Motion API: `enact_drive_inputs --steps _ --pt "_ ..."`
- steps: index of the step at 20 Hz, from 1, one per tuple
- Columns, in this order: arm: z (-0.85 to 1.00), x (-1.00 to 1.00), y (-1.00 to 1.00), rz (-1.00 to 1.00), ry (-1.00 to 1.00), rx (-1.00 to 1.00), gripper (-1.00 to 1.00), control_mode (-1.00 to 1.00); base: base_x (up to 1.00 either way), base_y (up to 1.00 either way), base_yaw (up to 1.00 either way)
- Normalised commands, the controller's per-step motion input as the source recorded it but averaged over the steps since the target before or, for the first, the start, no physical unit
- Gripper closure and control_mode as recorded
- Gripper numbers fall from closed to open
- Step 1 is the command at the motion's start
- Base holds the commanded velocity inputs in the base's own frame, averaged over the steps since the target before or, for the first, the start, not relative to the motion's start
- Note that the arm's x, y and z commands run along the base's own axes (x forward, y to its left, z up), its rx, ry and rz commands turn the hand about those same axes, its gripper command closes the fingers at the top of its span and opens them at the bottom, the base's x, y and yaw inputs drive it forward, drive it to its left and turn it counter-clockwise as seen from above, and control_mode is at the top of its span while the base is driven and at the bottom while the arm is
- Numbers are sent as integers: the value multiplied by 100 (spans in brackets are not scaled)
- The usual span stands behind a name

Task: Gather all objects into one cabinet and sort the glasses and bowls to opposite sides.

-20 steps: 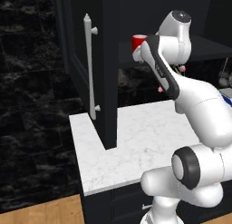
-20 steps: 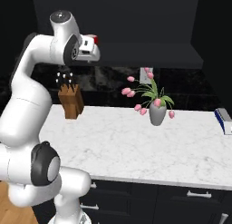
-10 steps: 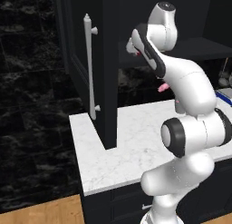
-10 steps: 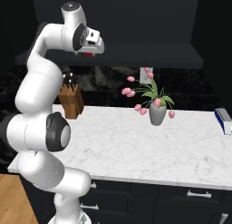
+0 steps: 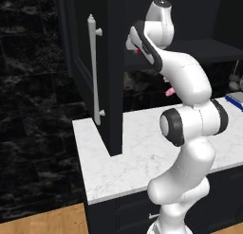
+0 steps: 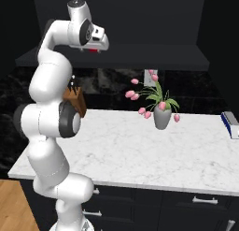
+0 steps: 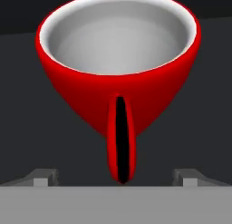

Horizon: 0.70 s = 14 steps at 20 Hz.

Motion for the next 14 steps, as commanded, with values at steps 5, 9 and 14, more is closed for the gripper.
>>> enact_drive_inputs --steps 5,9,14 --pt "0 3 1 -4 -5 0 -100 -100 0 0 0" --pt "0 0 5 -4 -15 0 -100 -100 0 0 0" --pt "0 7 8 -5 -11 0 100 -100 0 0 0"
